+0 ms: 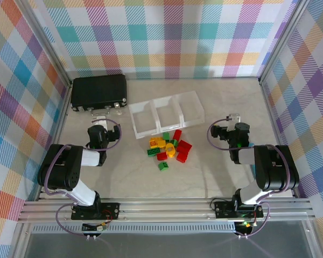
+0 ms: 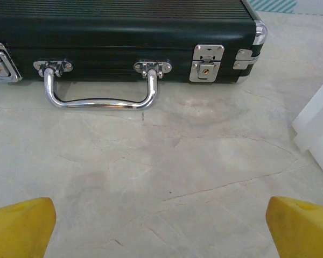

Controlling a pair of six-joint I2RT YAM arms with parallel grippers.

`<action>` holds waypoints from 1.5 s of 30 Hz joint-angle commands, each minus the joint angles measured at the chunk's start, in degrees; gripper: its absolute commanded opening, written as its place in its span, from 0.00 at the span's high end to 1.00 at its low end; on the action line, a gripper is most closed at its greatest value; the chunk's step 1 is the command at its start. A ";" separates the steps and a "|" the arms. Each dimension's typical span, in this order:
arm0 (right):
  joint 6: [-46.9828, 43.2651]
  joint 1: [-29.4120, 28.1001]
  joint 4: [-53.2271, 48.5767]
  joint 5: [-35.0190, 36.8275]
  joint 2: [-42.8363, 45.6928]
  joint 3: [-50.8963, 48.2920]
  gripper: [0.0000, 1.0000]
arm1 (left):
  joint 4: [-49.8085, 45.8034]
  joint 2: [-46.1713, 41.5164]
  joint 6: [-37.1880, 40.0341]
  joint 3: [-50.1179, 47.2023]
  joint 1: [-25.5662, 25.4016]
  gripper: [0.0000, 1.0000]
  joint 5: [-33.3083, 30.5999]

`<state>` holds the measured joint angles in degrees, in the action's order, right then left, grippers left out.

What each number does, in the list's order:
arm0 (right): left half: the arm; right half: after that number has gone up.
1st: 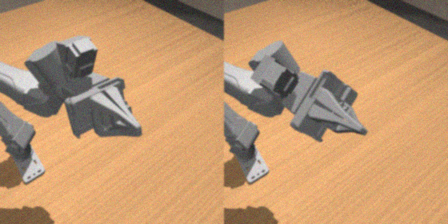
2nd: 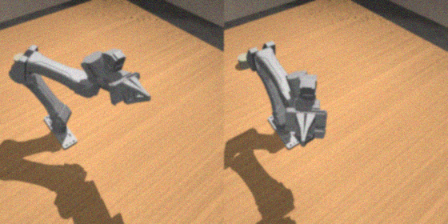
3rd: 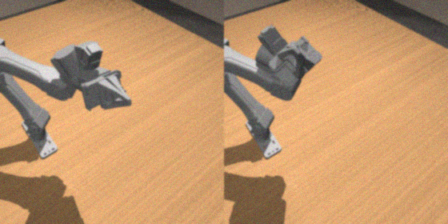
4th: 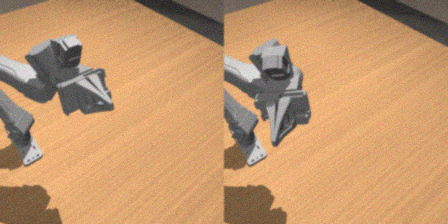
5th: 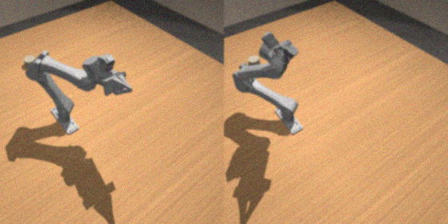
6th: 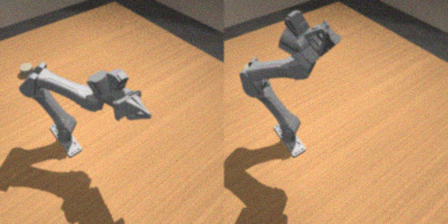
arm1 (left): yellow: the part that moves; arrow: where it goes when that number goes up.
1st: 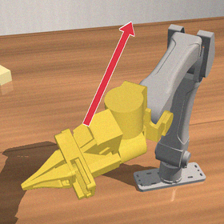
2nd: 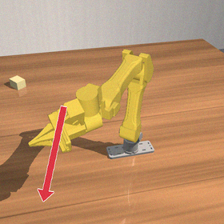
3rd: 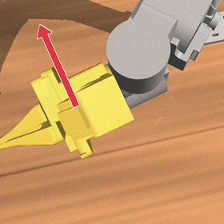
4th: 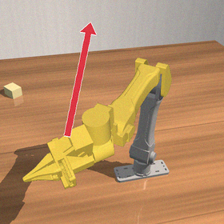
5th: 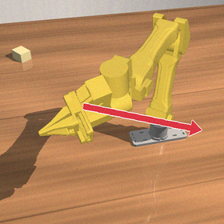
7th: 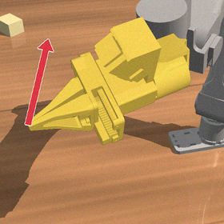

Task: Sort the legos into containers by color
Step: Move the container to the center of the table.

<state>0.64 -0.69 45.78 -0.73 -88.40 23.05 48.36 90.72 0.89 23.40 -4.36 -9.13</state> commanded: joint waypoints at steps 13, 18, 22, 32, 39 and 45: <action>-0.29 0.43 0.71 -1.10 0.43 1.03 0.01 | 1.39 -0.24 -0.02 -0.11 -0.28 0.00 -0.89; -0.32 0.42 0.67 -1.11 0.42 1.03 0.01 | 1.39 -0.28 0.08 -0.11 -0.24 0.00 -0.91; 0.06 0.75 0.36 -1.43 0.42 1.28 0.01 | 1.39 -0.23 0.00 -0.10 -0.29 0.00 -0.93; 4.13 0.34 -13.33 6.65 13.79 1.82 0.01 | 2.29 -5.73 2.72 -2.64 -5.10 0.00 -9.68; 26.14 2.31 -33.46 0.17 24.93 6.21 0.01 | -29.75 -13.74 -5.03 8.44 -7.31 0.00 -15.75; 24.06 0.71 -51.15 -13.32 11.45 23.90 0.01 | -44.50 -25.76 -9.36 11.67 -7.94 0.00 -12.35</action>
<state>23.24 0.84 7.25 -5.52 -73.17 41.08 15.73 69.25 -4.93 32.10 -11.64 -22.52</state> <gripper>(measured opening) 0.993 0.997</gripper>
